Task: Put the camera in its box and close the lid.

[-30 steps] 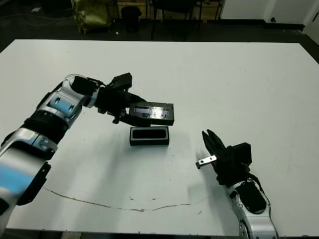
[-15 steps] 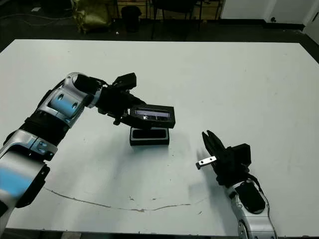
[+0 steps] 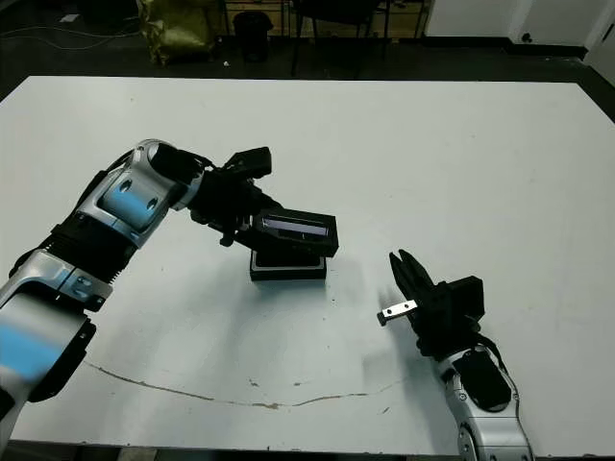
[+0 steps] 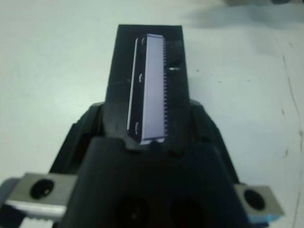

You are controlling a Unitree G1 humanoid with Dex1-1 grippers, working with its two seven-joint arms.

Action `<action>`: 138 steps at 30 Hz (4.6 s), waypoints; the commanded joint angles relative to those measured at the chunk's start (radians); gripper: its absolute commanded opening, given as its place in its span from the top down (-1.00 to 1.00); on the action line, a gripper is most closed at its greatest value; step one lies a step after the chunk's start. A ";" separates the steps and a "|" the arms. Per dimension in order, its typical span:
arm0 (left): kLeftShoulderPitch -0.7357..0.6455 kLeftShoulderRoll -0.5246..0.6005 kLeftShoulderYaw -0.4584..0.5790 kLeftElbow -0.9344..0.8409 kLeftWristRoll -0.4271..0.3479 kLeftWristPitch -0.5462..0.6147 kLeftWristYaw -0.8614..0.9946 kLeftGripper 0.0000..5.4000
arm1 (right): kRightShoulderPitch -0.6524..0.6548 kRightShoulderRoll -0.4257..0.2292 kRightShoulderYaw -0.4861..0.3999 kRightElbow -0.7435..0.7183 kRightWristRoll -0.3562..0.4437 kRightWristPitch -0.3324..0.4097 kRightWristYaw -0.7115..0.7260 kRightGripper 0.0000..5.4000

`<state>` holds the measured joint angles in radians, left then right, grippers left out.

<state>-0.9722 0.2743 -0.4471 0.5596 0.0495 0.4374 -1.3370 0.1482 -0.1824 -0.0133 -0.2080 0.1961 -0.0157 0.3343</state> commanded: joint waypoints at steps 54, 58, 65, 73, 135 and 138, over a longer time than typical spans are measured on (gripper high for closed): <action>-0.019 -0.023 -0.094 0.092 0.104 -0.003 0.023 0.05 | 0.016 0.006 -0.006 -0.003 0.016 0.038 -0.013 1.00; -0.018 -0.020 -0.098 0.104 0.122 0.017 0.051 0.05 | 0.018 0.002 -0.005 -0.005 0.011 0.033 -0.008 1.00; -0.018 -0.014 -0.106 0.153 0.133 -0.010 0.055 0.05 | 0.018 0.002 -0.007 -0.008 0.015 0.041 -0.007 1.00; -0.021 -0.004 -0.127 0.203 0.145 -0.019 0.039 0.05 | 0.020 0.002 -0.008 -0.013 0.016 0.048 -0.009 1.00; 0.111 0.157 -0.266 0.341 0.280 -0.519 0.026 -0.99 | 0.030 -0.013 -0.017 -0.029 0.011 0.069 -0.010 1.00; 0.121 0.180 -0.263 0.339 0.284 -0.570 0.017 -0.99 | 0.032 -0.012 -0.018 -0.037 0.014 0.086 -0.016 1.00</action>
<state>-0.9693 0.4206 -0.6395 0.8441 0.2336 -0.1275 -1.2953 0.1674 -0.1842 -0.0238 -0.2449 0.2148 0.0442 0.3301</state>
